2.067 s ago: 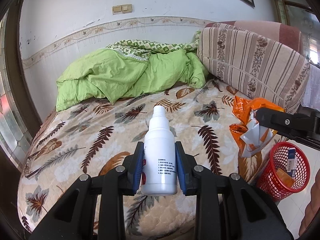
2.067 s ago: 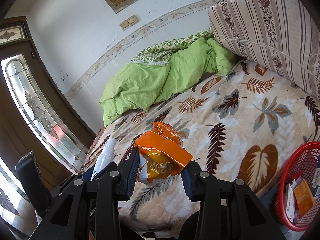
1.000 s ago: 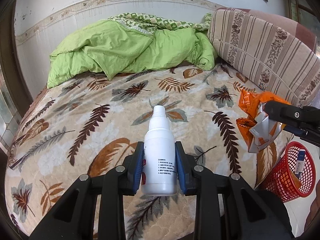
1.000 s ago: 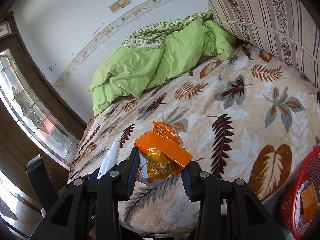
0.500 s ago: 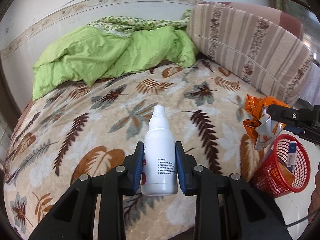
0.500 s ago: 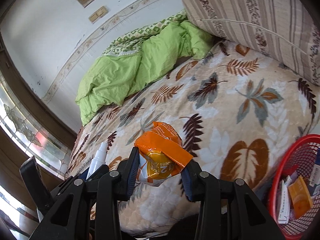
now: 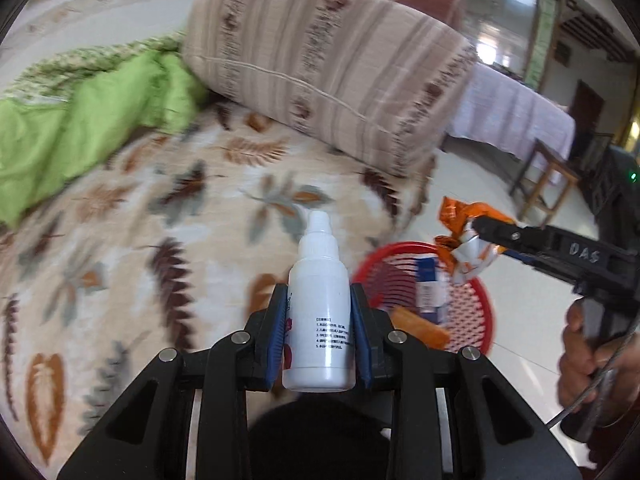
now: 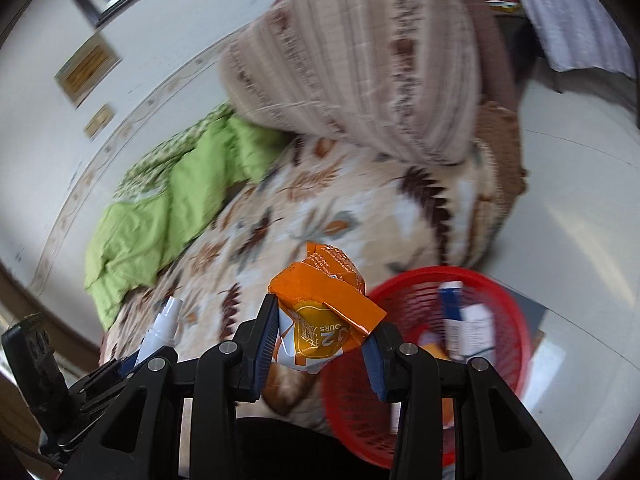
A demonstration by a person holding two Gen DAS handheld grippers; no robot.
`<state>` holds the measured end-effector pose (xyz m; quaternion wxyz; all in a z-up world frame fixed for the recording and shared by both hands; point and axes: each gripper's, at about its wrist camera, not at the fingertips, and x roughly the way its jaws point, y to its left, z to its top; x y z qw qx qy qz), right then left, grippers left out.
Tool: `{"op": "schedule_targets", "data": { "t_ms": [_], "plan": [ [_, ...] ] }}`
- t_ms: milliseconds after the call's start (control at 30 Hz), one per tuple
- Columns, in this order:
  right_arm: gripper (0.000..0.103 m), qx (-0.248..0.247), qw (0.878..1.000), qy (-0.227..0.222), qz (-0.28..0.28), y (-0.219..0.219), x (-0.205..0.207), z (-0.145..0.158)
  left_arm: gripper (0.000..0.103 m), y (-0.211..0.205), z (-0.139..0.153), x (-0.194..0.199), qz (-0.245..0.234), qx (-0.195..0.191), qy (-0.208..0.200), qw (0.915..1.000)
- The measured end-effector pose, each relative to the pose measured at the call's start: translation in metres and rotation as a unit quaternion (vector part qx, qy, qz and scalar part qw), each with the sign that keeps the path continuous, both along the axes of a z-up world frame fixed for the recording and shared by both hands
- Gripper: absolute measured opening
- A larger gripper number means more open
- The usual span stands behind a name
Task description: Collect trash
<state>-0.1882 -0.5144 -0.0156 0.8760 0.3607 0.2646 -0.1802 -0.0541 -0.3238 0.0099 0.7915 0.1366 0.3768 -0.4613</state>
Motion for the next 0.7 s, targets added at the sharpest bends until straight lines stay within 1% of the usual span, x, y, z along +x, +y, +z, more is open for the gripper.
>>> {"op": "schedule_targets", "data": {
  "t_ms": [133,167,233,267,333,367,400,433,467,500,533,600,667,700],
  "plan": [
    [0.042,0.012,0.999,0.019,-0.032,-0.023,-0.020,-0.014,0.029,-0.043,-0.018,-0.015,-0.054,0.011,0.034,0.9979],
    [0.044,0.015,0.999,0.025,-0.036,-0.027,-0.020,-0.018,0.029,-0.052,-0.023,-0.017,-0.063,0.013,0.041,0.9971],
    [0.046,0.015,0.998,0.041,-0.045,-0.032,-0.021,-0.024,0.039,-0.069,-0.035,-0.022,-0.084,0.030,0.055,0.9945],
    [0.049,0.015,0.997,0.052,-0.052,-0.035,-0.021,-0.027,0.049,-0.073,-0.038,-0.025,-0.085,0.035,0.054,0.9943],
    [0.051,0.011,0.996,0.066,-0.063,-0.038,-0.022,-0.030,0.051,-0.071,-0.037,-0.031,-0.076,0.034,0.038,0.9958],
    [0.054,0.005,0.995,0.069,-0.067,-0.039,-0.024,-0.029,0.053,-0.069,-0.035,-0.031,-0.075,0.031,0.031,0.9962],
    [0.055,-0.003,0.995,0.072,-0.071,-0.038,-0.026,-0.027,0.057,-0.063,-0.031,-0.031,-0.069,0.027,0.018,0.9971],
    [0.059,-0.010,0.994,0.075,-0.074,-0.036,-0.027,-0.025,0.061,-0.055,-0.026,-0.031,-0.059,0.021,0.004,0.9980],
    [0.062,-0.026,0.994,0.079,-0.073,-0.030,-0.027,-0.020,0.067,-0.048,-0.020,-0.031,-0.052,0.013,-0.010,0.9985],
    [0.064,-0.039,0.993,0.083,-0.071,-0.025,-0.025,-0.017,0.073,-0.039,-0.014,-0.030,-0.046,0.006,-0.024,0.9986],
    [0.066,-0.057,0.992,0.089,-0.073,-0.019,-0.023,-0.012,0.076,-0.027,-0.006,-0.031,-0.036,-0.005,-0.044,0.9984],
    [0.072,-0.095,0.987,0.099,-0.082,0.000,-0.022,0.002,0.087,-0.007,0.005,-0.030,-0.019,-0.018,-0.068,0.9974],
    [0.079,-0.124,0.981,0.114,-0.095,0.018,-0.019,0.009,0.093,0.017,0.014,-0.032,-0.001,-0.034,-0.094,0.9950],
    [0.081,-0.136,0.979,0.120,-0.097,0.029,-0.018,0.012,0.096,0.024,0.017,-0.033,0.007,-0.034,-0.104,0.9940]
  ]
}}
